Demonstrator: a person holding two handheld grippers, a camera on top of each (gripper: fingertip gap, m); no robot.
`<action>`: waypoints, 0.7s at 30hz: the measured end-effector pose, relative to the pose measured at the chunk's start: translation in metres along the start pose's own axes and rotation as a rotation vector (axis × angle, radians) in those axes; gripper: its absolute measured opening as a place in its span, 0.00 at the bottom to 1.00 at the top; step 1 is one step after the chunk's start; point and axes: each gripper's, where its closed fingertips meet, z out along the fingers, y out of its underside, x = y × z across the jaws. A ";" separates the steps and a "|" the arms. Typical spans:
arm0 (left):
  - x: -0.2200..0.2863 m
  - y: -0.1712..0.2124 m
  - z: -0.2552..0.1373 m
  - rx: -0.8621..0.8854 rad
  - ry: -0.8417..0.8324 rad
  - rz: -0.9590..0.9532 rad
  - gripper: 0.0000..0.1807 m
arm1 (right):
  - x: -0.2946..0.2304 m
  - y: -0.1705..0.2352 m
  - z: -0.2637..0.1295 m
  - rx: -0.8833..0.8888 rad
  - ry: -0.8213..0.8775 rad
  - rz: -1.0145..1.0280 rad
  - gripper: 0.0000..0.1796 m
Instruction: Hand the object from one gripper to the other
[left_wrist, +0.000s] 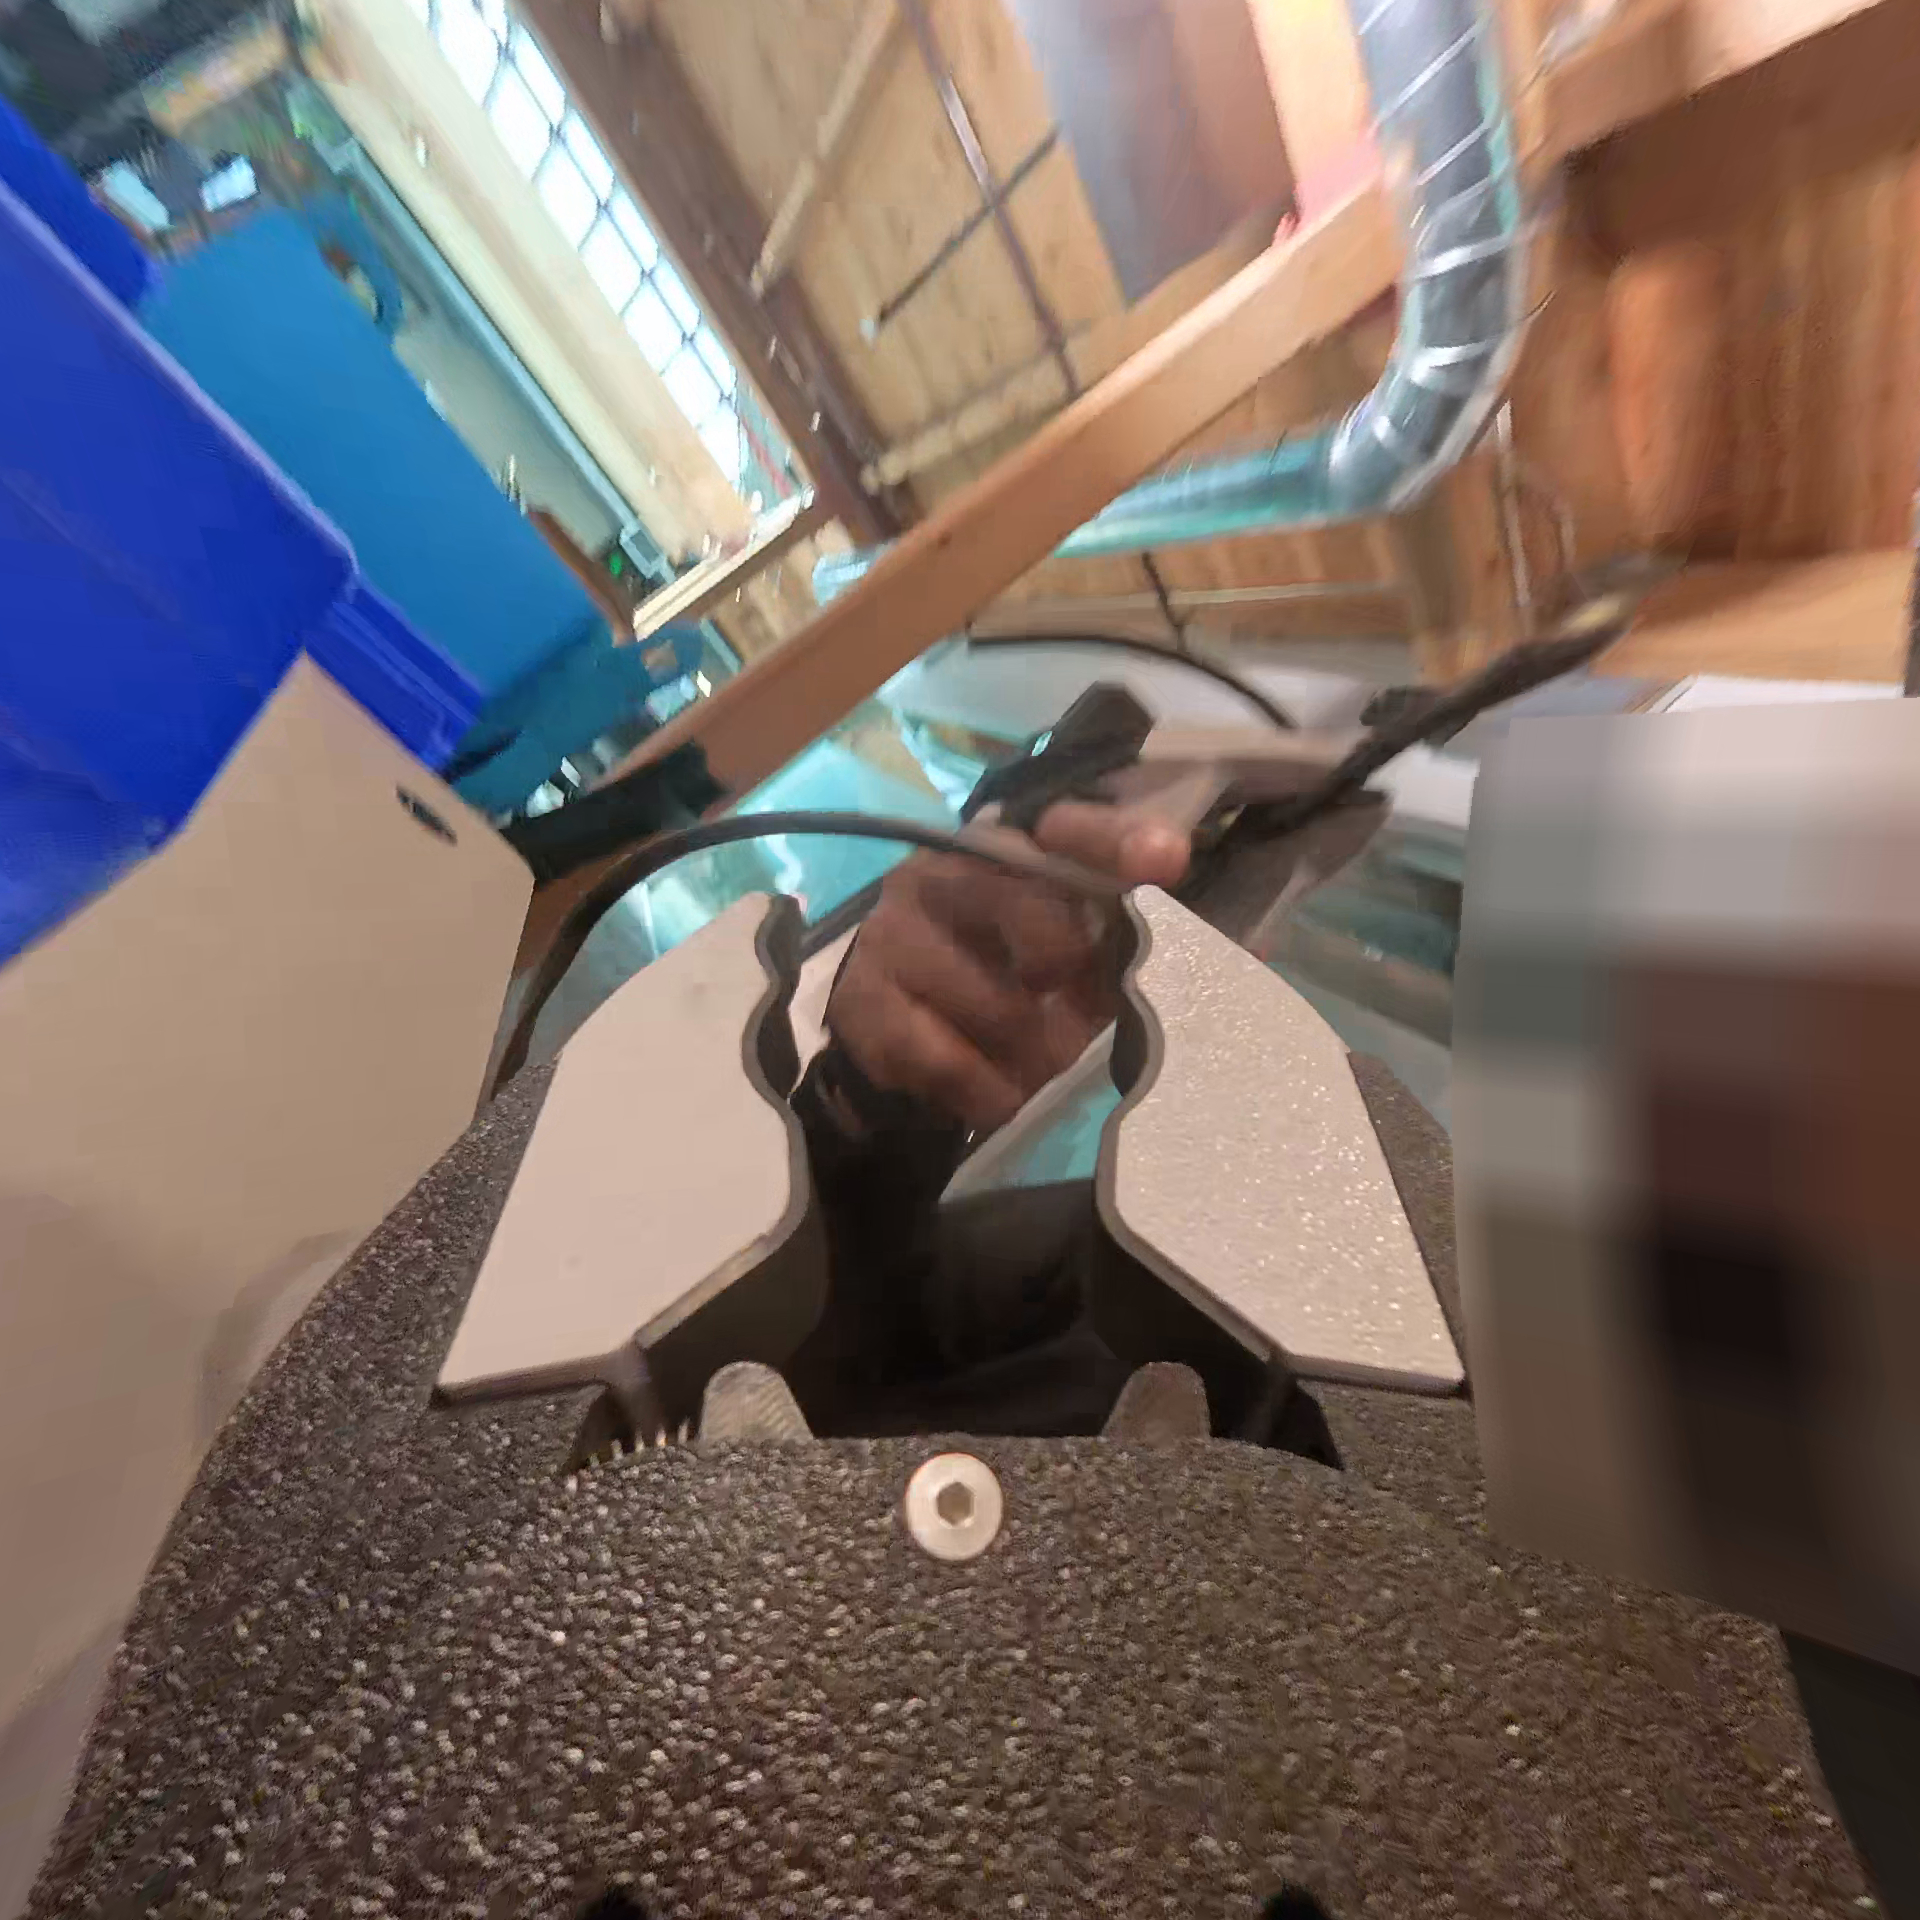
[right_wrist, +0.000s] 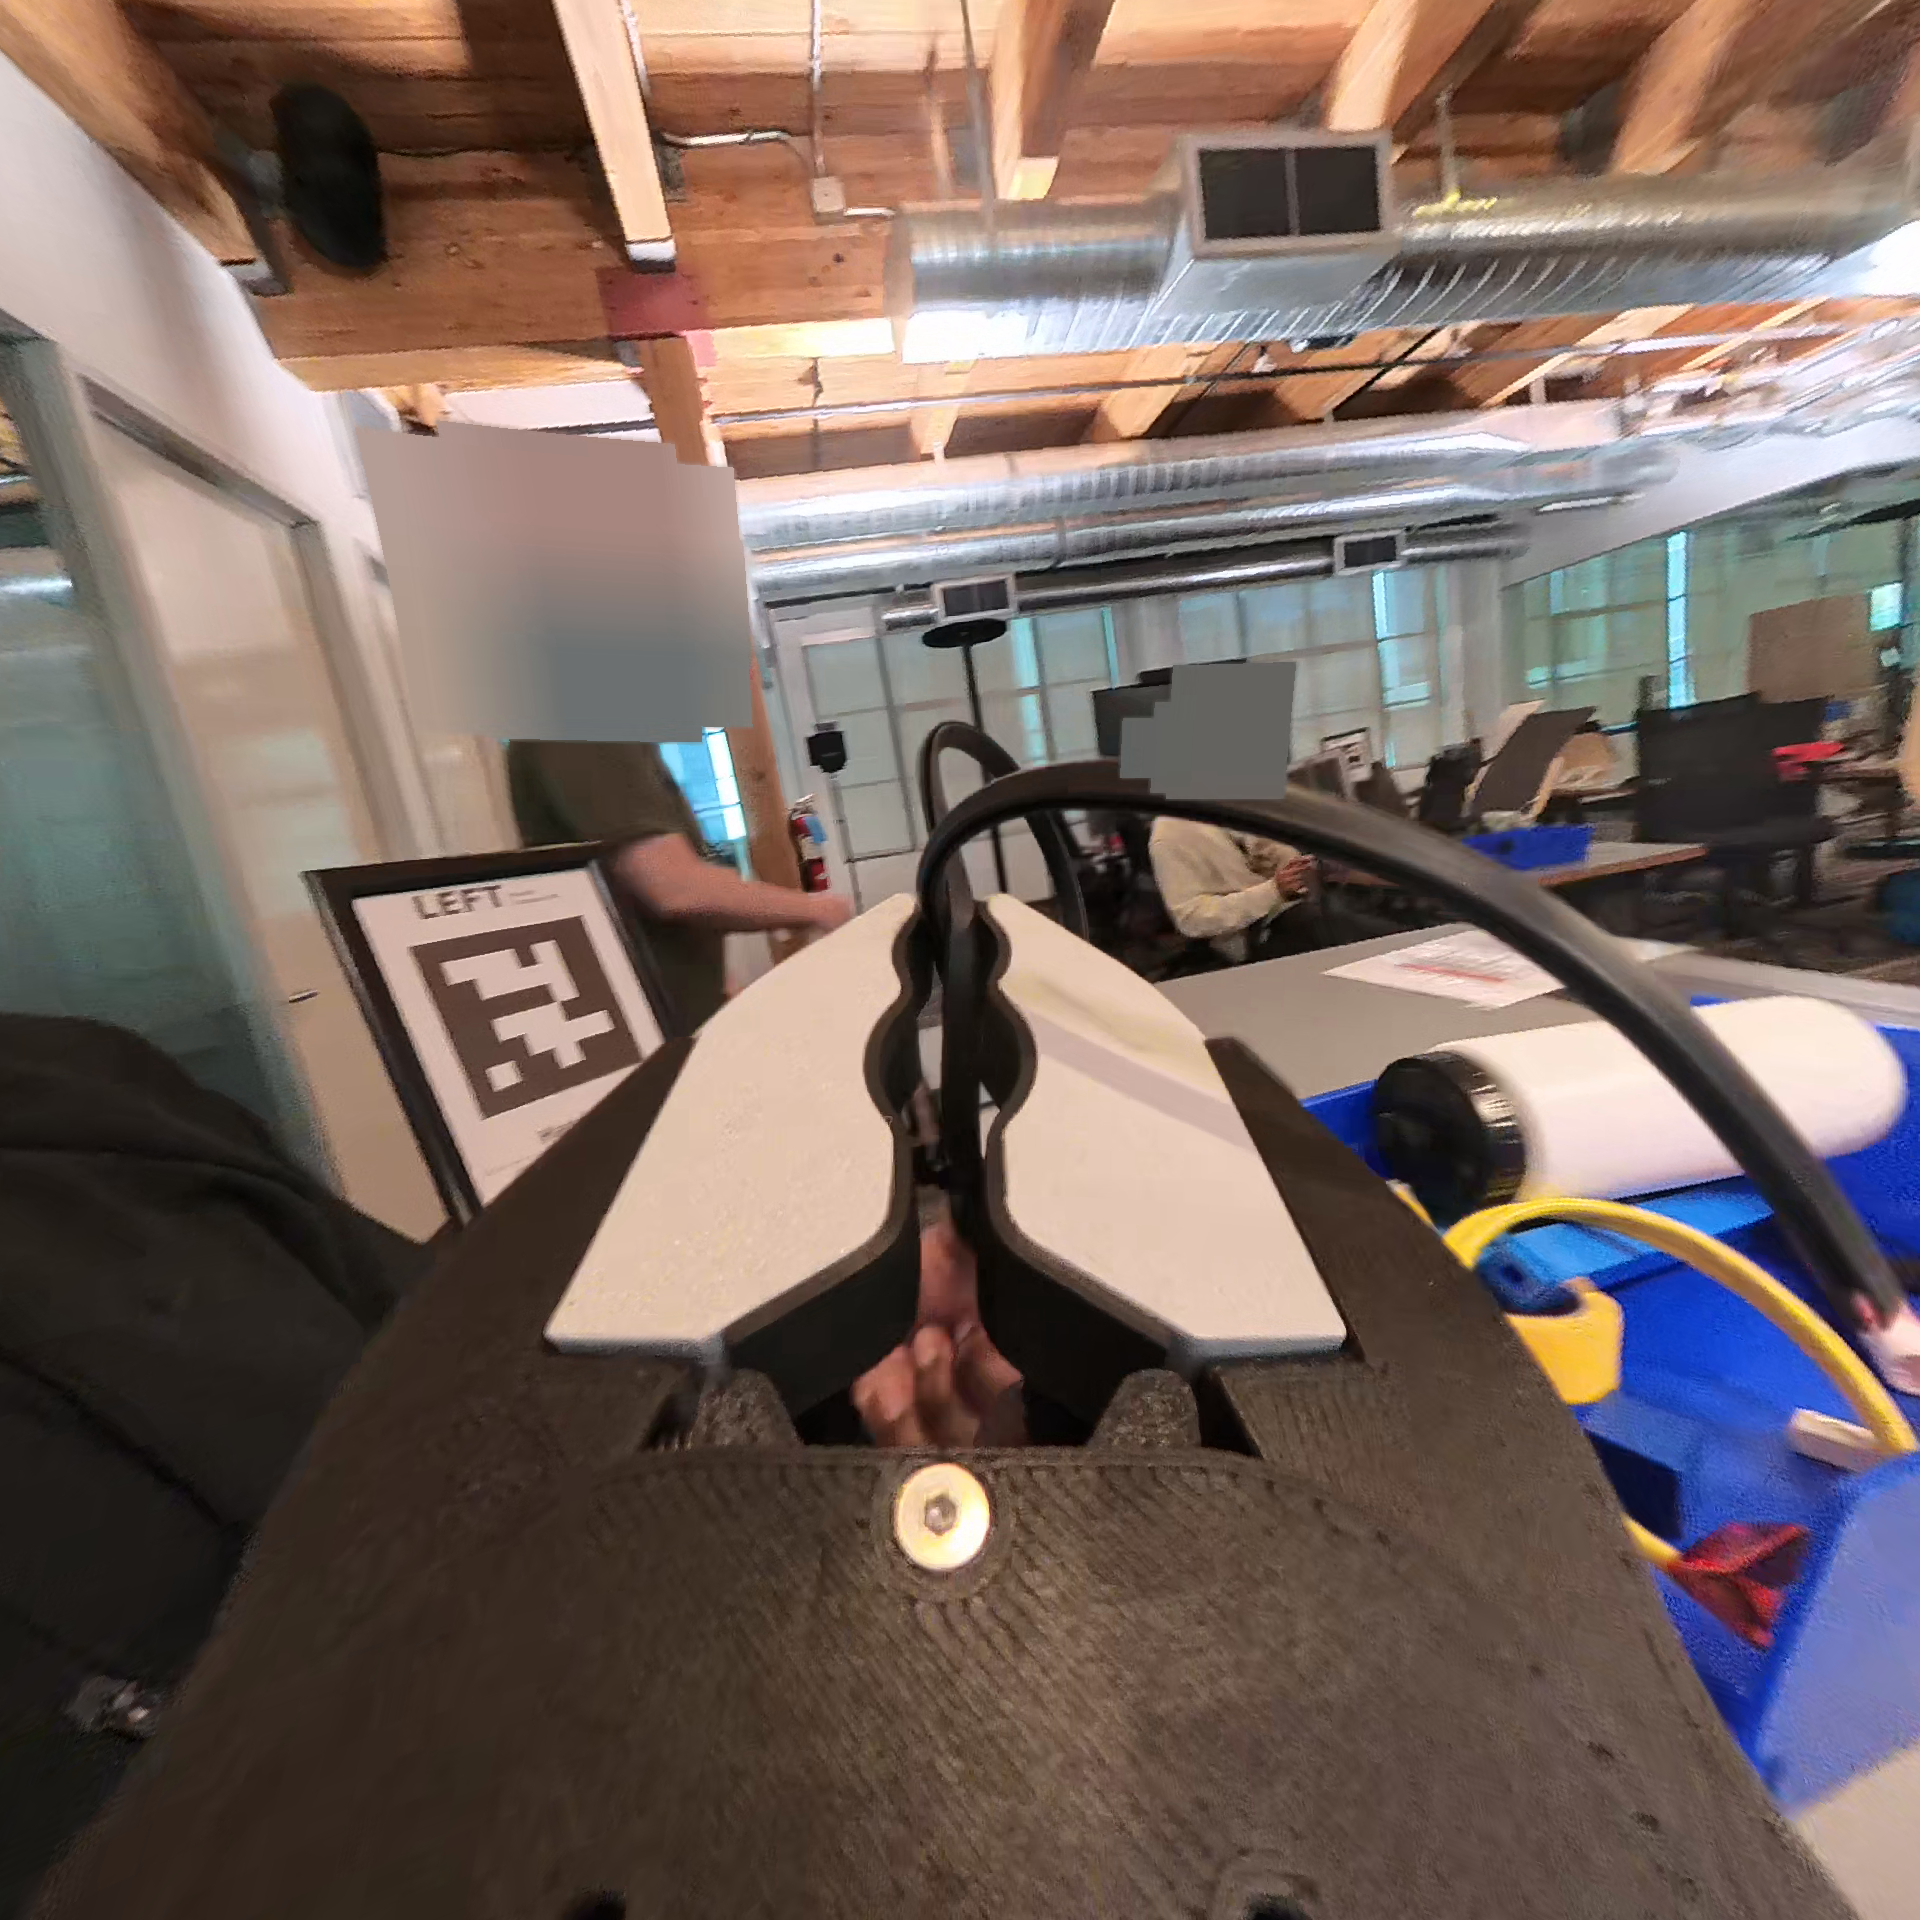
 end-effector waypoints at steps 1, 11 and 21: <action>0.006 -0.011 -0.006 0.055 0.017 0.008 0.32 | -0.003 0.006 0.003 -0.021 -0.026 0.016 0.03; 0.028 -0.030 -0.027 0.087 -0.053 0.113 0.31 | -0.001 0.042 0.019 -0.113 -0.063 0.105 0.03; -0.008 0.052 -0.037 -0.571 -0.467 0.637 0.39 | 0.044 -0.001 -0.012 0.026 0.182 0.057 0.03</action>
